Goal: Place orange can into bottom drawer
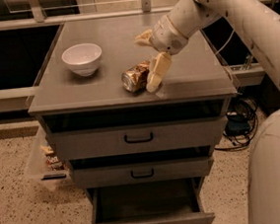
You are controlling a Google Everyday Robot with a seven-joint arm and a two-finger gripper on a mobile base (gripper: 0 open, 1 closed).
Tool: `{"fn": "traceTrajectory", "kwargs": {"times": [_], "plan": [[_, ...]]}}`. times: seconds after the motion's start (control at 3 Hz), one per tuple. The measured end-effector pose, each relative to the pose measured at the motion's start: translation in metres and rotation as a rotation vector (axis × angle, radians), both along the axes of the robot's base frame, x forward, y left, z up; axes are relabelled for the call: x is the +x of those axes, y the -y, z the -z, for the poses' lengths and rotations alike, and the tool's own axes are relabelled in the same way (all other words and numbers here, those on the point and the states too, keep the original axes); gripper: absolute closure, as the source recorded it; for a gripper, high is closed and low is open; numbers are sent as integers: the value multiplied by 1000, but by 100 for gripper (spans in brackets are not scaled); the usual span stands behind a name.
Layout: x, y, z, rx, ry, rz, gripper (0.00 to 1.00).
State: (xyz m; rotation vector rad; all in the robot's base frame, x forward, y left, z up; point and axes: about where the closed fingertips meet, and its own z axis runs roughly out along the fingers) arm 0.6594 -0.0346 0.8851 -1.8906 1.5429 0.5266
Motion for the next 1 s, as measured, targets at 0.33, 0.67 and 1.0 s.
{"fn": "traceTrajectory", "kwargs": {"times": [0.33, 0.67, 1.0], "plan": [[-4, -6, 10, 28, -25, -4, 0], [-8, -12, 21, 53, -50, -4, 0], [-13, -14, 31, 77, -75, 2, 0]]}}
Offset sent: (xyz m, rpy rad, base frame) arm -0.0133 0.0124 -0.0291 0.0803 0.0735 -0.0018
